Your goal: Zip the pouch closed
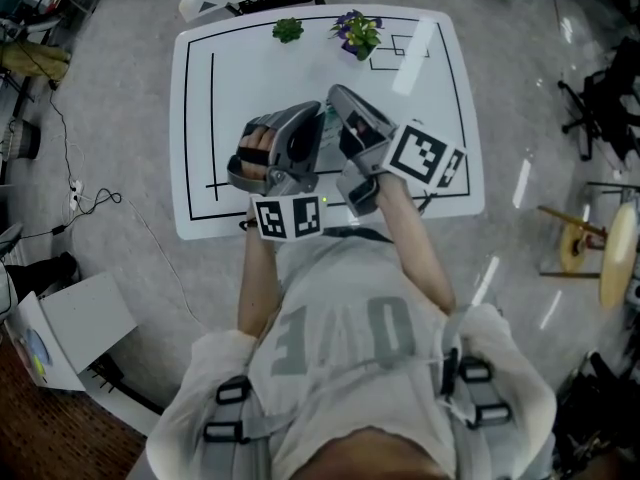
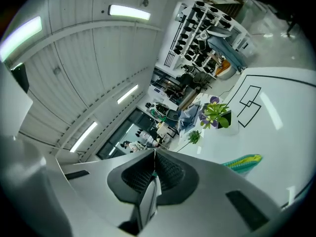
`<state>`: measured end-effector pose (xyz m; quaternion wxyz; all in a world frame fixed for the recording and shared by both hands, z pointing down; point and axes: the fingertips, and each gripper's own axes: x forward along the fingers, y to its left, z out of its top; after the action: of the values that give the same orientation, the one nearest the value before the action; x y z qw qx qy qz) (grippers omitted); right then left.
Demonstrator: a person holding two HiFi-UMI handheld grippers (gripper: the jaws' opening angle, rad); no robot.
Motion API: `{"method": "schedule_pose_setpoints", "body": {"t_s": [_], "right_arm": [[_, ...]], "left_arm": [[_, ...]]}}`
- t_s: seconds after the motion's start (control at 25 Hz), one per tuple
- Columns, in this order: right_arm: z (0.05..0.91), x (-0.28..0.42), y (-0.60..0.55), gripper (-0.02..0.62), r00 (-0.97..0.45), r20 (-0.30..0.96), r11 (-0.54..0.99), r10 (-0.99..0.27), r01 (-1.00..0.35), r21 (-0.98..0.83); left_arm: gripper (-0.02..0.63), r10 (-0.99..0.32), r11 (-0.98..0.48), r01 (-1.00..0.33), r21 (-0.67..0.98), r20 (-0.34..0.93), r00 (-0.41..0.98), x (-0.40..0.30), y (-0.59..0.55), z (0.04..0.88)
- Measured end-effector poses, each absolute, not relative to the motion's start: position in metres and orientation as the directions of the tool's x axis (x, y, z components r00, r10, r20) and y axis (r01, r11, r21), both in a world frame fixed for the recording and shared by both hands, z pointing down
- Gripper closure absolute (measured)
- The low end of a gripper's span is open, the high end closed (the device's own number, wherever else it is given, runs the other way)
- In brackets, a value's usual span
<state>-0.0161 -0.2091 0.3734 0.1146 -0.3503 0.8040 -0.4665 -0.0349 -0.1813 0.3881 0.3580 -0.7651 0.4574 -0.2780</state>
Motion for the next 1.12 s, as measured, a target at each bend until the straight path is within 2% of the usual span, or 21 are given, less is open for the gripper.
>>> {"method": "schedule_pose_setpoints", "body": {"t_s": [0.4, 1.12], "right_arm": [[0.375, 0.001, -0.217, 0.586, -0.666, 0.172, 0.34, -0.726, -0.565, -0.752], [0.386, 0.019, -0.215, 0.586, -0.621, 0.187, 0.296, -0.762, -0.59, -0.751]], "left_arm": [[0.589, -0.901, -0.34, -0.6, -0.724, 0.069, 0.428, -0.045, -0.183, 0.377], [0.589, -0.911, -0.325, -0.631, -0.705, 0.054, 0.409, -0.059, -0.183, 0.373]]}}
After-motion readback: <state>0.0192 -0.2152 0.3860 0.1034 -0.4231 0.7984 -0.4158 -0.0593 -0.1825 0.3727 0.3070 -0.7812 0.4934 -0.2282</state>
